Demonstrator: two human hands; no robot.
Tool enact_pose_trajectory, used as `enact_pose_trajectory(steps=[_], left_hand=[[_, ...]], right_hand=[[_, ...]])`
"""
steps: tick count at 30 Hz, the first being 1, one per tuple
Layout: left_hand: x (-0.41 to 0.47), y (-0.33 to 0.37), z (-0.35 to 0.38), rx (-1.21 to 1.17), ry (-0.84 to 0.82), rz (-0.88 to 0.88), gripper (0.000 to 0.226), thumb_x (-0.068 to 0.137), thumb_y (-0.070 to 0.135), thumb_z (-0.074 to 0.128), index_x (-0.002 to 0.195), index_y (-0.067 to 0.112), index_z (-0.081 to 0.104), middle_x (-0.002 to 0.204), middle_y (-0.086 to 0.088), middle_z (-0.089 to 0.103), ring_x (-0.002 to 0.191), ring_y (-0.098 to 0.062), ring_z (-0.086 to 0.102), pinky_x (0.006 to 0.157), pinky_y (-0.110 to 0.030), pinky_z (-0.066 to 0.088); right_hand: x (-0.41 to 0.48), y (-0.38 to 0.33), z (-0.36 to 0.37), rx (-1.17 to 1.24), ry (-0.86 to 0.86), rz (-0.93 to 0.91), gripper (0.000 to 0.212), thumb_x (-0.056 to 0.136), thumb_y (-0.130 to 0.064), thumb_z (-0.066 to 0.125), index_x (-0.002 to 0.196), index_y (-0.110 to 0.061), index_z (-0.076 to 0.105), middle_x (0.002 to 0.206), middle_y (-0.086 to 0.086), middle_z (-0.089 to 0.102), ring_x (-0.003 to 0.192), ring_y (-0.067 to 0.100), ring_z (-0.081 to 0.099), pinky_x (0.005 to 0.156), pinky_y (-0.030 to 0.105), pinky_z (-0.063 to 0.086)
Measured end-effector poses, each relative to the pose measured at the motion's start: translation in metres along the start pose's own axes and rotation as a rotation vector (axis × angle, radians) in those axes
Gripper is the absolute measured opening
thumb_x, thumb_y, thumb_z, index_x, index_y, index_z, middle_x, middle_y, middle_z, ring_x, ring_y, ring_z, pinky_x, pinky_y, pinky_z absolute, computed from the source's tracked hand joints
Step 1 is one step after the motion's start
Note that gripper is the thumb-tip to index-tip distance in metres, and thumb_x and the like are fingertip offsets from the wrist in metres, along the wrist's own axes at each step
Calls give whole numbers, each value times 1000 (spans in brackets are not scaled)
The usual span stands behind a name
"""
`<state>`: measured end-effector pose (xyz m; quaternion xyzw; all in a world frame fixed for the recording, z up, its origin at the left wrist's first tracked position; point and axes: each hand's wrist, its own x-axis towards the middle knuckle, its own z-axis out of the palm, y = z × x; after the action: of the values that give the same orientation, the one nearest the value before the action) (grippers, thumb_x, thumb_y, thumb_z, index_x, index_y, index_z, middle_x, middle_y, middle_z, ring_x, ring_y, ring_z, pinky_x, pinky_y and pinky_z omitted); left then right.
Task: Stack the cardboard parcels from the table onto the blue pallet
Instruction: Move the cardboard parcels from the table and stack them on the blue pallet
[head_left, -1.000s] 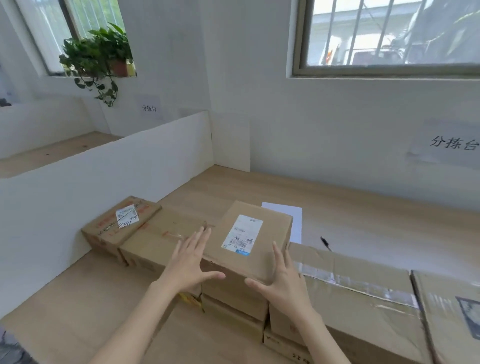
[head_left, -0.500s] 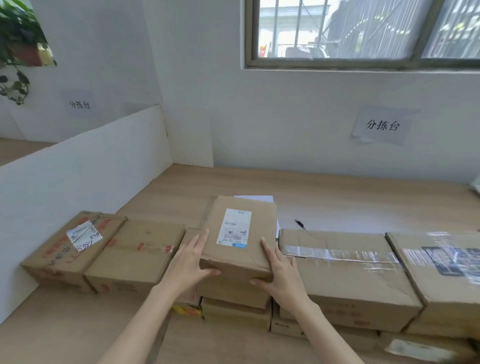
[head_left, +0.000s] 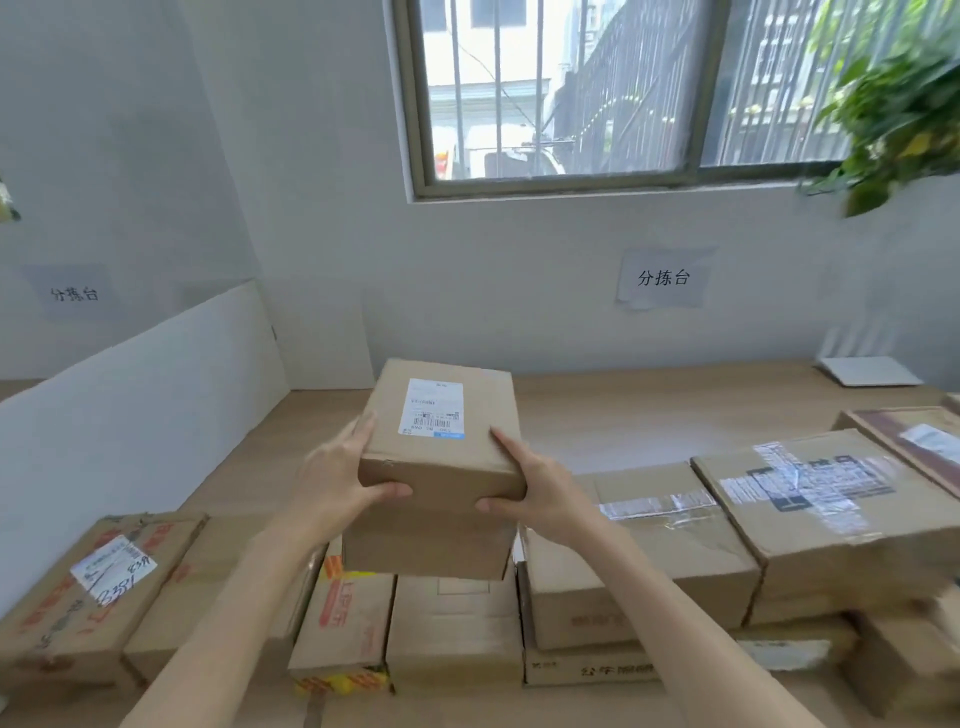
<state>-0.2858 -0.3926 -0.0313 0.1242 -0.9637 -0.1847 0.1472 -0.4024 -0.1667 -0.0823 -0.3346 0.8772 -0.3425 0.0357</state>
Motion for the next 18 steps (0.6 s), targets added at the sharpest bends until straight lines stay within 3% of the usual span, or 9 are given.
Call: enact_pose_trajectory(steps=[7,18], left_hand=[[35,108,12,-17,26,169,101,72,52,75,151,18,23,155,4,30,137,-21,36,108,-35,31],[37,338,125,-173,-32,351,103,70,56,75,151,17,23,155,3,30,137,-23,36,110,-36,31]], right_hand=[[-32,40,-102,-58,201,72,95,73,-49,76,150,-36,21,148,-6,40,132,19,39,101,33,39],[-170,183,-266,-122,345,241,94,73,-48,78,150,-36,25,142,-4,45,126,18,44,98,32,41]])
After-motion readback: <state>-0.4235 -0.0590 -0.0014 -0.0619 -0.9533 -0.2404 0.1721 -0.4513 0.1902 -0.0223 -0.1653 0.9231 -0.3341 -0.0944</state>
